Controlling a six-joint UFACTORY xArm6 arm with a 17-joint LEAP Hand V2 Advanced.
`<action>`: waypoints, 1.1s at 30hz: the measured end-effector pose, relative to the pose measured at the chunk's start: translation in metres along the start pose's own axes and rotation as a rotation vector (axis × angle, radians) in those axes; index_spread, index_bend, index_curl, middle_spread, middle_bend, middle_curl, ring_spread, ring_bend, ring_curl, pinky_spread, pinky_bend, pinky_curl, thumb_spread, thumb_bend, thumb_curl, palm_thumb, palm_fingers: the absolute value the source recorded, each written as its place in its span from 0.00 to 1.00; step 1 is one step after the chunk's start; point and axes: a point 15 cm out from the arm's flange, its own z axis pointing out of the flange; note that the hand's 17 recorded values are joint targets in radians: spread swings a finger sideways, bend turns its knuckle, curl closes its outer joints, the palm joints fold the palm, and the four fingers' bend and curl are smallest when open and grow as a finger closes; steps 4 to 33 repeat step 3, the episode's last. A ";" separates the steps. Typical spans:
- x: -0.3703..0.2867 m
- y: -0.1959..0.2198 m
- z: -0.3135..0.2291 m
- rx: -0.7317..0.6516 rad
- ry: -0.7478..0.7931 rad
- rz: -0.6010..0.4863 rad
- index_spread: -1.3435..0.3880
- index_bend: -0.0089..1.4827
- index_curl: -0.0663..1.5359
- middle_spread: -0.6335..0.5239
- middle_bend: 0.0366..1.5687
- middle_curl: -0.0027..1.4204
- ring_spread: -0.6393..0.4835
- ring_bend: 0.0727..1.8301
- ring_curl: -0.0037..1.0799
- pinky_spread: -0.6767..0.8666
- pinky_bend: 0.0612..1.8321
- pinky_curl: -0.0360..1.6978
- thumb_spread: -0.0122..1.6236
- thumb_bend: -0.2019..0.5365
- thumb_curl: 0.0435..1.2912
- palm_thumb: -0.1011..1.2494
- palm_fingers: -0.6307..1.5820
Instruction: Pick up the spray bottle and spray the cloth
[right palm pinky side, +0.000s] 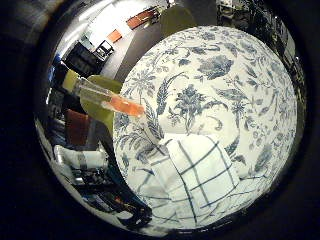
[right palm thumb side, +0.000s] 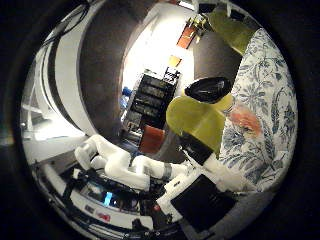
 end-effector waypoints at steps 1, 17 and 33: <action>0.000 0.000 -0.002 0.003 0.003 0.002 0.65 0.11 0.23 0.66 0.18 0.24 0.74 0.20 0.25 0.69 0.23 0.23 0.61 0.24 0.30 0.61 0.35; 0.001 0.000 -0.003 0.005 0.004 0.003 0.65 0.11 0.22 0.66 0.19 0.24 0.74 0.20 0.25 0.69 0.23 0.23 0.61 0.24 0.30 0.61 0.36; 0.001 0.000 -0.003 0.005 0.004 0.003 0.65 0.11 0.22 0.66 0.19 0.24 0.74 0.20 0.25 0.69 0.23 0.23 0.61 0.24 0.30 0.61 0.36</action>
